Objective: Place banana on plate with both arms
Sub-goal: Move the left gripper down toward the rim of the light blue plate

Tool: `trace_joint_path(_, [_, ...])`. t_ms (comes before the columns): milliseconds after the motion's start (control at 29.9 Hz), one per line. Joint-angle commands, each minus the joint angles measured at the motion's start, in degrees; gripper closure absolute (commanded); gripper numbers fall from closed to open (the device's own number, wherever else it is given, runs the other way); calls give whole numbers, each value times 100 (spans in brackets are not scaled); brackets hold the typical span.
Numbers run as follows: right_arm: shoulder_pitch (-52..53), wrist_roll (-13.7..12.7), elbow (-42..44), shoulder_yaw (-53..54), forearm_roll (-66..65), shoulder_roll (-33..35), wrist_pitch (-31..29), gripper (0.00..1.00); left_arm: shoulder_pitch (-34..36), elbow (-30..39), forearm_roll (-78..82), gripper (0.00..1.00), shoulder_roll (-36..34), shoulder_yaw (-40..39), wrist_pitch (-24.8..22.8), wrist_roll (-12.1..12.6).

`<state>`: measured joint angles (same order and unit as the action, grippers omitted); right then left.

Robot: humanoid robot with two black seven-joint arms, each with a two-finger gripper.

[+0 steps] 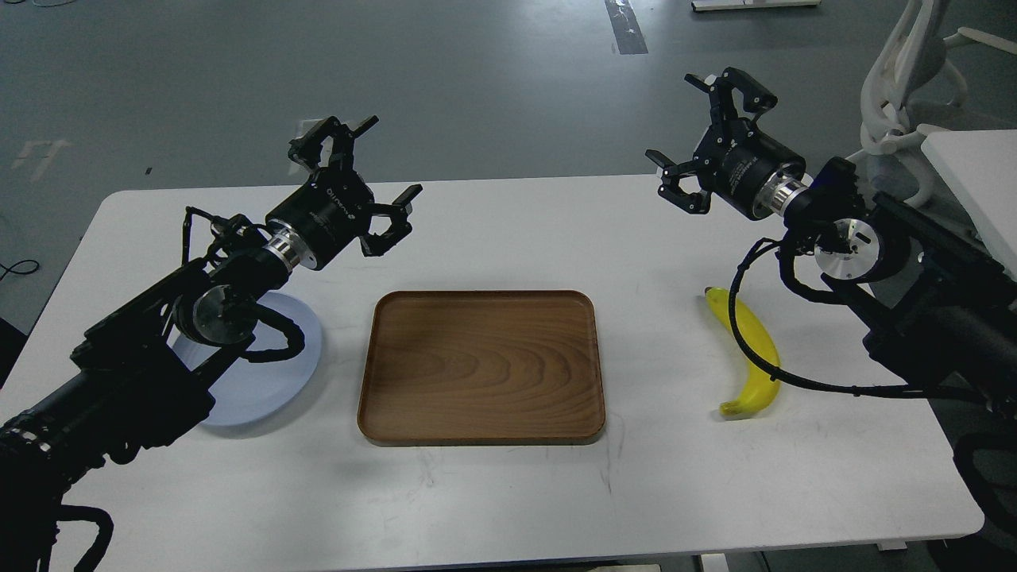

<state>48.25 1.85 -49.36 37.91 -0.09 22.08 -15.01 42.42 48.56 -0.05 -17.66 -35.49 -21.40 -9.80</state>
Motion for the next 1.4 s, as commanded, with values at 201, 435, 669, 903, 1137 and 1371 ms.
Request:
trace_joint_path(201, [97, -18, -3, -12, 0, -283, 341, 0, -120, -75, -39, 2, 26, -55, 180, -101])
trace_joint_path(435, [79, -18, -21, -12, 0, -248, 341, 0, -199, -75, -57, 2, 17, -256, 268, -127])
trace_joint_path(669, [35, -27, -38, -21, 0, -257, 332, 0, -199, -154, -57, 2, -18, -274, 268, -136])
trace_joint_path(903, [9, -27, -65, -12, 18, -257, 323, 0, -191, -163, -57, 2, -114, -283, 268, -136])
trace_joint_path(1137, [-9, -27, -65, -12, 0, -265, 323, 0, -173, -163, -57, 2, -123, -336, 268, -136])
trace_joint_path(1371, [-9, -27, -65, -12, 18, -248, 314, 0, -155, -163, -48, 2, -115, -327, 321, -136])
